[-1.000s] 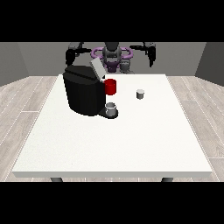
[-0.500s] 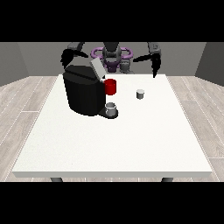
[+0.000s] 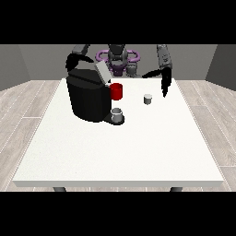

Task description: Insert the coffee pod into the coffee machine and close the lid

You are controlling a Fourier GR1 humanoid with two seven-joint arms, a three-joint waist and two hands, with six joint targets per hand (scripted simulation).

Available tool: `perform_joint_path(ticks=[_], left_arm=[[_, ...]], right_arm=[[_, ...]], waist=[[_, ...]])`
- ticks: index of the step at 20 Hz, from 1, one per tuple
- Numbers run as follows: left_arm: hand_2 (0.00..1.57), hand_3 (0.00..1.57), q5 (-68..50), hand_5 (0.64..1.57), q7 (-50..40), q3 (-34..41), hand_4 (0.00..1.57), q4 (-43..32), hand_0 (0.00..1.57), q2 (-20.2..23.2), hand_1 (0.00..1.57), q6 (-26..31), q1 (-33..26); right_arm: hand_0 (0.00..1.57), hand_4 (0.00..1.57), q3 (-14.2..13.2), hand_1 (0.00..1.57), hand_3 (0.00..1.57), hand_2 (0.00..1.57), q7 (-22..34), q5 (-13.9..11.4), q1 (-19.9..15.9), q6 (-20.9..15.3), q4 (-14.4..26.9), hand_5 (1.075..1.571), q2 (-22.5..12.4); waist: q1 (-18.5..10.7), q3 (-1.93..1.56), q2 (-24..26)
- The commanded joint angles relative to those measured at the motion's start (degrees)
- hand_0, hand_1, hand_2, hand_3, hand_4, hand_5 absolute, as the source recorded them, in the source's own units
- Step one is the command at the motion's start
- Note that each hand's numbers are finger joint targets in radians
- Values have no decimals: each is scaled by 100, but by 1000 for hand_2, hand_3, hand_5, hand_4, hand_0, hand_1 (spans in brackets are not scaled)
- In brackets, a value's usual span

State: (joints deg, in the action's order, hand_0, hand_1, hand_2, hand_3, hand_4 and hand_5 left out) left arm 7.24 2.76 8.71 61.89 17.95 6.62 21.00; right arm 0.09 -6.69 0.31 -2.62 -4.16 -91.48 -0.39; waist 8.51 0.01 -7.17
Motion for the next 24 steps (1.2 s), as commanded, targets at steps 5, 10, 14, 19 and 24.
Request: perform_joint_path(ticks=[5, 10, 14, 19, 24], left_arm=[[0, 0, 605, 1571, 464, -203, 0, -1016, 0, 84, 0, -111, 384], [459, 0, 1014, 1571, 88, -612, 0, -1034, 0, -375, 0, -405, 660], [718, 349, 1150, 1571, -271, -485, 0, -1418, 647, -133, 647, -356, 969], [775, 487, 1619, 1571, 302, -673, 0, -1769, 704, 239, 704, -368, 928], [692, 440, 1982, 1571, 619, -752, 0, -2251, 536, 167, 536, -736, 886]], right_arm=[[0, 337, 193, 0, 0, 0, 151, 19, -290, -352, 226, 1571, 36], [0, 372, -295, 0, 0, 0, 165, 32, -702, -334, 970, 1571, -43], [0, 407, -82, 0, 0, 0, 361, -185, -717, -500, 1014, 1571, -11], [0, 424, 67, 0, 0, 0, 501, -358, -842, -626, 932, 1571, 32], [0, 427, -91, 0, 0, 0, 726, -168, -839, -298, 713, 1571, -279]], waist=[[-84, 0, -195], [-256, -1, -176], [-214, -1, -109], [-151, 1, -293], [90, 1, -284]])
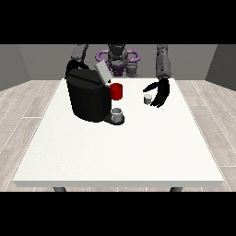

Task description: Insert the coffee pod into the coffee machine and close the lid

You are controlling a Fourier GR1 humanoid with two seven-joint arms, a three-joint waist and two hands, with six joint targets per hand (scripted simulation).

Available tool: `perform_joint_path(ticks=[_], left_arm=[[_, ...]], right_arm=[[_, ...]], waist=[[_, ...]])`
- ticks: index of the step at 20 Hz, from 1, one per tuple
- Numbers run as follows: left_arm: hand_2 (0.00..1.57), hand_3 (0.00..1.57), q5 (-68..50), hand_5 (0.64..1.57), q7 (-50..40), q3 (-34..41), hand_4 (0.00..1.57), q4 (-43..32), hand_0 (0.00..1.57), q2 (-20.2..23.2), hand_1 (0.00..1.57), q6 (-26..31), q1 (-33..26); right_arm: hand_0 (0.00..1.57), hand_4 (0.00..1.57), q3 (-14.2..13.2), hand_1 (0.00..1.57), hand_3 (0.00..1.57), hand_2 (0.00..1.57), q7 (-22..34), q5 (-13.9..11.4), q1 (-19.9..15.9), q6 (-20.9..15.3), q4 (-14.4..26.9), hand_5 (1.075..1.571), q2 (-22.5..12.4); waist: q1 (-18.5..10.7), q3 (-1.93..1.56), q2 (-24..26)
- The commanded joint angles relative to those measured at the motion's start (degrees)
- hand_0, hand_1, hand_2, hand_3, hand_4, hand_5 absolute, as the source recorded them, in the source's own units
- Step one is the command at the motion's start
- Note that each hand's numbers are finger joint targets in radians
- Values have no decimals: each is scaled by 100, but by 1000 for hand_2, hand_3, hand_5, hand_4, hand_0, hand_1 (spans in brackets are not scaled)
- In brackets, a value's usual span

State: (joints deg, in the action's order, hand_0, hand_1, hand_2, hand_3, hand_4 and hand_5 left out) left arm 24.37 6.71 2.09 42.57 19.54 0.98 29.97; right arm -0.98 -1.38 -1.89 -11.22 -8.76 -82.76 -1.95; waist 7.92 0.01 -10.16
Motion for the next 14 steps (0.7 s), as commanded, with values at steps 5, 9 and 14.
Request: perform_joint_path(ticks=[5, 9, 14], left_arm=[[831, 592, 579, 1571, 217, -119, 0, -447, 695, -77, 695, -530, 330], [917, 692, 719, 1571, 264, -2, 351, -606, 775, -187, 775, -1058, 479], [1086, 863, 1098, 1571, 295, -248, 323, -633, 971, -288, 971, -1289, 364]], right_arm=[[0, 465, 17, 0, 0, 0, -15, -35, -109, -97, 139, 1571, 106], [0, 515, -160, 0, 0, 0, -143, 141, -93, 164, 238, 1571, -101], [0, 524, -360, 0, 0, 0, -79, 347, -176, 257, 384, 1571, -199]], waist=[[9, 0, 37], [117, 0, -78], [27, -1, 145]])
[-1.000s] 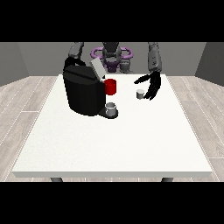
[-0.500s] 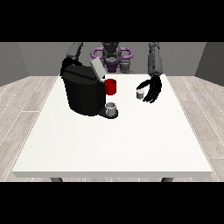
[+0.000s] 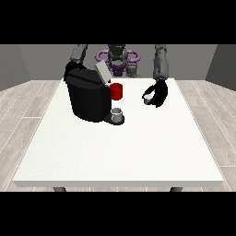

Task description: Insert the coffee pod into the coffee machine and close the lid

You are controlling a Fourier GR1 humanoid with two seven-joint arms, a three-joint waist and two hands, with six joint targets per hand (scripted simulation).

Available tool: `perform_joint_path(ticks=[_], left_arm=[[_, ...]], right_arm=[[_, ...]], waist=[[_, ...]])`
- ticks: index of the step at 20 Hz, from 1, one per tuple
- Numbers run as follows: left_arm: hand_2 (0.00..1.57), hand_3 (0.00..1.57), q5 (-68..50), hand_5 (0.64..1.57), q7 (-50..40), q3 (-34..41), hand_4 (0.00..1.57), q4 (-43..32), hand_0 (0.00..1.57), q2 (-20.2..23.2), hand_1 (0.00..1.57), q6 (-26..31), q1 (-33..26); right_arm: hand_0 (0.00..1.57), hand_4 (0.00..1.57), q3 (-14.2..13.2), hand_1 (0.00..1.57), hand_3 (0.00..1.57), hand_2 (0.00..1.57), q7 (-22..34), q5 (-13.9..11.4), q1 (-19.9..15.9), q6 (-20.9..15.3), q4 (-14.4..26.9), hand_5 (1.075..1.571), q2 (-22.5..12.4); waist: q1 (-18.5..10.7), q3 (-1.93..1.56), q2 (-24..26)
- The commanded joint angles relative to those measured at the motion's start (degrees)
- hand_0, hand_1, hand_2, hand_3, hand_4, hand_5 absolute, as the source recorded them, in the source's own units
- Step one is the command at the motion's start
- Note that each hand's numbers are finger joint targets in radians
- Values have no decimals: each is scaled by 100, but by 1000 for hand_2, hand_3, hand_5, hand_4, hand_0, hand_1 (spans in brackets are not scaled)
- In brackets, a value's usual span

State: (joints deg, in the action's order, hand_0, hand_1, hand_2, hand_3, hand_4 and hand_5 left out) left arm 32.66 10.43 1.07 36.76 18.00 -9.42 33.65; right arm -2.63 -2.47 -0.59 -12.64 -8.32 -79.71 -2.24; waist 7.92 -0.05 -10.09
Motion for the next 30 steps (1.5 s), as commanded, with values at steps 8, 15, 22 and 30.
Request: perform_joint_path(ticks=[8, 15, 22, 30], left_arm=[[1358, 1305, 580, 1571, 348, -166, 473, -412, 1225, -21, 1225, -402, 157], [1423, 1364, 256, 1571, 335, -48, 595, -66, 1400, 71, 1400, 643, 895], [1331, 1292, 306, 1571, 159, -124, 545, 328, 1256, 133, 1256, 1206, 1260], [1329, 1292, 268, 1571, 222, 160, 573, 235, 1252, 500, 1252, 1578, 1754]], right_arm=[[0, 515, -195, 0, 0, 0, 54, 256, -240, 102, 78, 1571, -61], [0, 424, -43, 0, 0, 0, 56, 118, -92, 19, 385, 1571, 43], [0, 505, -249, 0, 0, 0, -297, 310, 44, 187, 810, 1571, -19], [0, 456, 108, 0, 0, 0, -209, 38, -166, -76, 598, 1571, 214]], waist=[[27, 6, -136], [73, 5, 313], [-58, 3, 536], [186, 5, 331]])
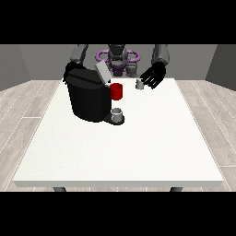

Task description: Insert the coffee pod into the coffee machine and close the lid

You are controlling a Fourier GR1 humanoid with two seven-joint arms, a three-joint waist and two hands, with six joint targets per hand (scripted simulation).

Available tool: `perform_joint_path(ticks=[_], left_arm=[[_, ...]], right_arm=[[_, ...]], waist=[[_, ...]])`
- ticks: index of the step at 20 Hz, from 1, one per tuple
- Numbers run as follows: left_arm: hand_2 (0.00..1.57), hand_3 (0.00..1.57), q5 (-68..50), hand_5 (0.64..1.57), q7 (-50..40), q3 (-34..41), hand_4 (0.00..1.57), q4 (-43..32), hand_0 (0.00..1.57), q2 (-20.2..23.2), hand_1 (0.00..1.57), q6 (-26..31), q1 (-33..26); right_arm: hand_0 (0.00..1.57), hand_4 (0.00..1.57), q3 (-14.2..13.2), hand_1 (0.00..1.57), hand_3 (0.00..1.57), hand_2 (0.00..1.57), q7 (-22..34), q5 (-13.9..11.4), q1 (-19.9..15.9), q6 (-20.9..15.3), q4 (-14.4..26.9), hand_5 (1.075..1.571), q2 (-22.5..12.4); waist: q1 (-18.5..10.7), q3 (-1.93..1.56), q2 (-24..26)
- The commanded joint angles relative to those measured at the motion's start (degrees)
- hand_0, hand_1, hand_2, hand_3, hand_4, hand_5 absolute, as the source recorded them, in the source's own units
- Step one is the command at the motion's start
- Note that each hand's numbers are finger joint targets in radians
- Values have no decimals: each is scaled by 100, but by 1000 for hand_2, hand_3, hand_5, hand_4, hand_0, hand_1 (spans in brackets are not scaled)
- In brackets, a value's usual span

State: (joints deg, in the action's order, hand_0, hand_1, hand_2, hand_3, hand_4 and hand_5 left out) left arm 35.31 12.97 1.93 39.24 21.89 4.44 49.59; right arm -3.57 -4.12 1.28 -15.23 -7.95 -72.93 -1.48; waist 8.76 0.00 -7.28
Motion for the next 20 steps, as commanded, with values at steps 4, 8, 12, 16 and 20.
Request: perform_joint_path(ticks=[4, 8, 12, 16, 20], left_arm=[[1327, 1277, -26, 1571, -66, 269, 536, 11, 1256, 330, 1256, 138, 637], [1292, 1237, -19, 1571, -663, 375, 515, -77, 1248, 255, 1248, 195, 1031], [1262, 1198, -144, 1571, -649, 553, 476, -118, 1239, 527, 1239, 499, 1379], [1319, 1251, -39, 1571, -732, 571, 516, -240, 1264, 450, 1264, 219, 1590], [1313, 1244, 8, 1571, -620, 553, 507, -236, 1262, 700, 1262, 476, 1781]], right_arm=[[0, 489, 234, 0, 0, 0, -22, 6, -94, 35, -158, 1571, 124], [0, 495, 209, 0, 0, 0, 232, 97, -290, 160, -204, 1571, 9], [0, 521, 253, 0, 0, 0, -135, 120, -297, 115, -284, 1571, 41], [0, 492, 786, 0, 0, 0, 191, -11, -183, -241, -592, 1571, 143], [0, 509, 426, 0, 0, 0, 132, -83, -394, -106, -494, 1571, -48]], waist=[[348, 1, -175], [532, -1, -167], [586, -2, -317], [948, 0, -405], [829, -2, -655]])
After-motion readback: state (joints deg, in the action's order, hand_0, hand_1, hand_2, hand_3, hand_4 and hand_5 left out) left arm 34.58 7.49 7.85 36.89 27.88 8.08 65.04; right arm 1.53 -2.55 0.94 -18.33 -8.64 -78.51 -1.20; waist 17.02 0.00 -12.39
